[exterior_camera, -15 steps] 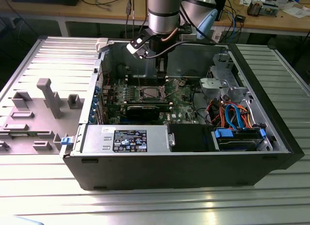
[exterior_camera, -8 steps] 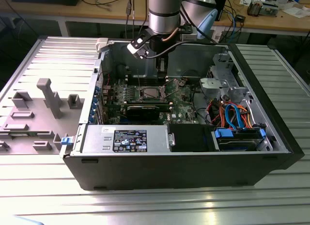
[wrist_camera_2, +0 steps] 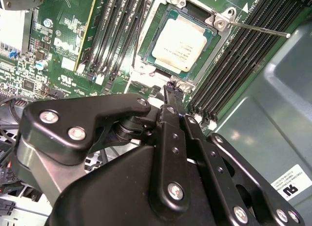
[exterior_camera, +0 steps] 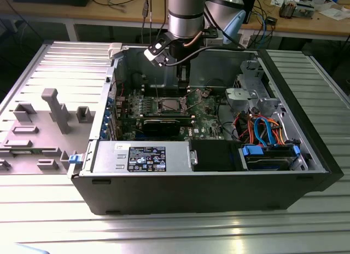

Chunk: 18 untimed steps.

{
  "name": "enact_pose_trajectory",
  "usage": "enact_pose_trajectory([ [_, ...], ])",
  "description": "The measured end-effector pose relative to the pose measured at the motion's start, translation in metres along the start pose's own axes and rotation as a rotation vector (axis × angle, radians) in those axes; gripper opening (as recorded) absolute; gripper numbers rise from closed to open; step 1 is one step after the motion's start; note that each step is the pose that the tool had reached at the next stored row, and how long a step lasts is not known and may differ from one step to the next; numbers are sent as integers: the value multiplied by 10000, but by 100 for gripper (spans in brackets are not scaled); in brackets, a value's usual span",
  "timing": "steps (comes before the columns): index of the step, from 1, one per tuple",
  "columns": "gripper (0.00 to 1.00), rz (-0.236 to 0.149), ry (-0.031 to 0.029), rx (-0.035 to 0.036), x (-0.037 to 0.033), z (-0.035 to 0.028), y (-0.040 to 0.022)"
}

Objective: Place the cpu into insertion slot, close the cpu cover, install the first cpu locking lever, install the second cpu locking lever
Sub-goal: 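Close the cpu cover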

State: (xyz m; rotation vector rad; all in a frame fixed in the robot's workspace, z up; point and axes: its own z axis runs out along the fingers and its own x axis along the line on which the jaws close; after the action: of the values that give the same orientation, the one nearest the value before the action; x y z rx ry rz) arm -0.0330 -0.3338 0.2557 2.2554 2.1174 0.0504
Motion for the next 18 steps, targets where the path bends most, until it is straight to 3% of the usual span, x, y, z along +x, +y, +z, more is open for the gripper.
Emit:
enact_pose_trajectory([
  [12, 11, 0, 1, 0, 2, 0, 20],
  [18, 11, 0, -1, 0, 1, -31, 22],
])
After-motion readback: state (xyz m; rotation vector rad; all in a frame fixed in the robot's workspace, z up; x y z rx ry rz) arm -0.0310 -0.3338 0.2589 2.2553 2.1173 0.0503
